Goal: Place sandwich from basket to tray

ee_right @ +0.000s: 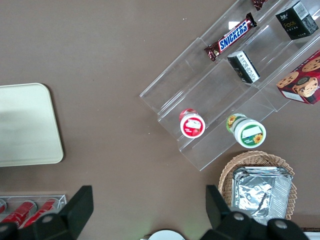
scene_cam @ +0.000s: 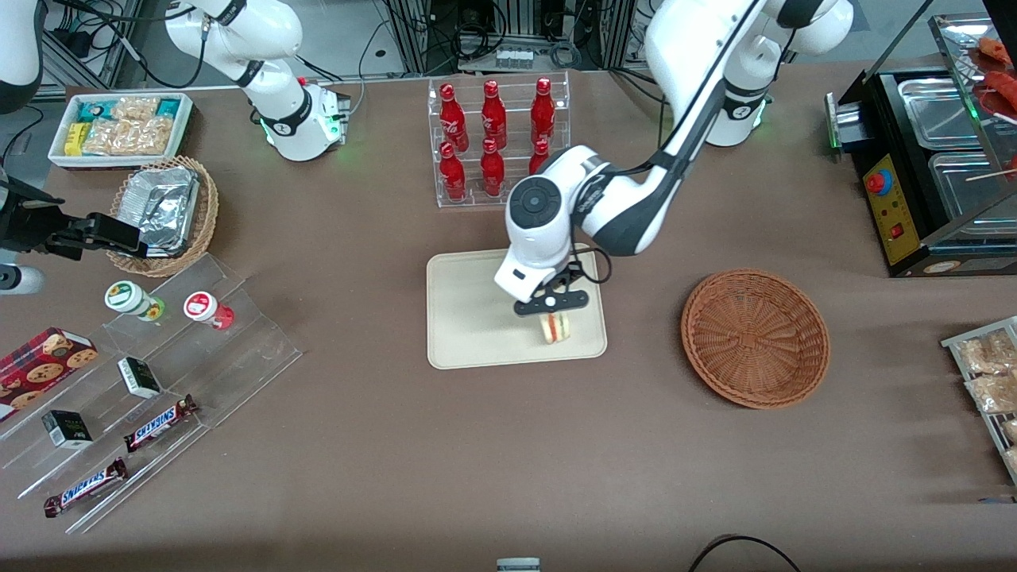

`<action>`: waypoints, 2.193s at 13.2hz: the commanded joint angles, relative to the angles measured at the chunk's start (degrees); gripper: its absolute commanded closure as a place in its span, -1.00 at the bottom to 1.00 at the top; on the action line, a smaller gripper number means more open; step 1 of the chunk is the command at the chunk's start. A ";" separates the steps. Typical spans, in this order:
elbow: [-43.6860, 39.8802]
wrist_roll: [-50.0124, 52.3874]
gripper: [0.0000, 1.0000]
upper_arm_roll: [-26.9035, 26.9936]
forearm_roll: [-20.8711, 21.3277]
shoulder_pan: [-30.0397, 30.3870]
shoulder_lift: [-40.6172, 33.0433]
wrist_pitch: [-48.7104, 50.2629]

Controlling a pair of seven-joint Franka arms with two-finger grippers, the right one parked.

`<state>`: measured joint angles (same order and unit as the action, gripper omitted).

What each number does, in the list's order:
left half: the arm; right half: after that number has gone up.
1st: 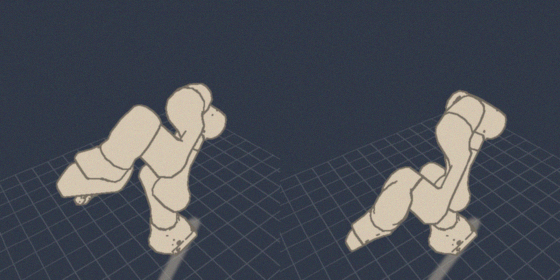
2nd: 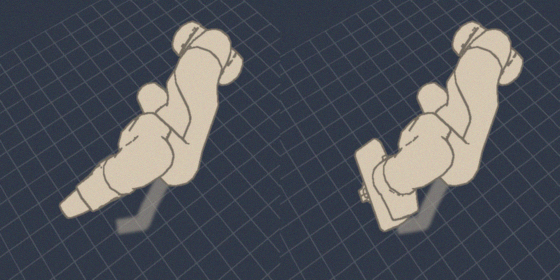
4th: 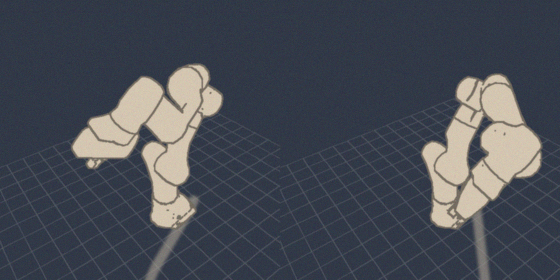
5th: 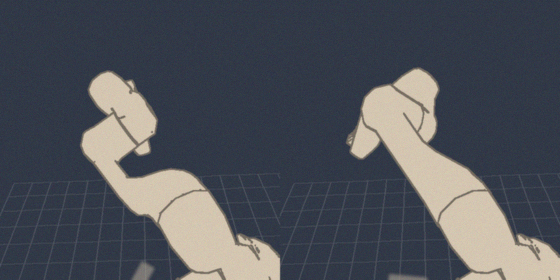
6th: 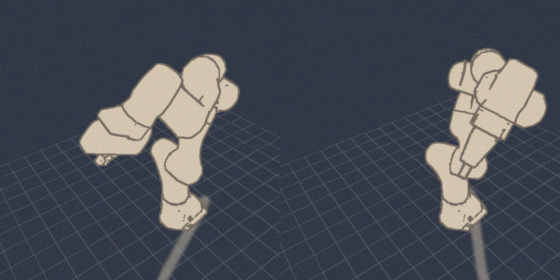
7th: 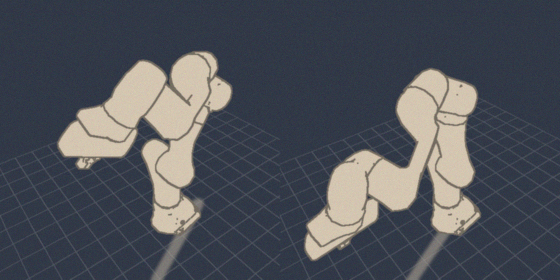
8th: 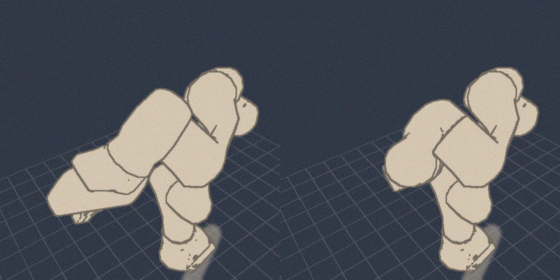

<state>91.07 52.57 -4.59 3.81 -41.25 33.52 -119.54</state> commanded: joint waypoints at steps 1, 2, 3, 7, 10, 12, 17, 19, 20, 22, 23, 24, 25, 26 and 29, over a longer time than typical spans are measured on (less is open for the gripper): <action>-2.04 0.87 0.90 0.81 1.20 -3.83 3.74 -3.05; -1.95 0.95 0.90 0.81 1.12 -4.44 4.18 -4.45; -1.95 0.96 0.90 0.81 1.11 -4.97 4.45 -5.25; -1.60 0.78 0.90 0.81 1.20 -6.29 5.59 -5.44; -1.60 0.69 0.76 0.81 1.20 -7.00 6.82 -5.35; -1.60 0.69 -0.02 0.81 1.20 -7.00 6.82 -5.35; -2.04 0.96 -1.00 1.16 1.03 -6.21 3.77 -3.78; -2.30 1.65 -1.00 2.38 0.85 -6.12 0.78 1.39; -2.39 3.49 -1.00 3.87 0.85 -6.12 -1.33 3.33; -2.22 3.95 -1.00 6.33 0.85 -5.94 -5.73 6.85; -2.39 3.42 -1.00 8.78 0.50 -6.03 -7.83 8.87; -2.13 3.16 -1.00 10.29 0.41 -6.03 -10.55 11.07; -2.13 2.63 -1.00 11.43 0.41 -5.94 -12.84 13.70; -1.87 1.06 -1.00 13.71 0.06 -5.94 -15.47 17.03; -1.16 -8.94 -1.00 20.02 -0.38 -5.94 -22.51 26.79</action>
<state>87.54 48.97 11.52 4.16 -46.74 15.75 -96.21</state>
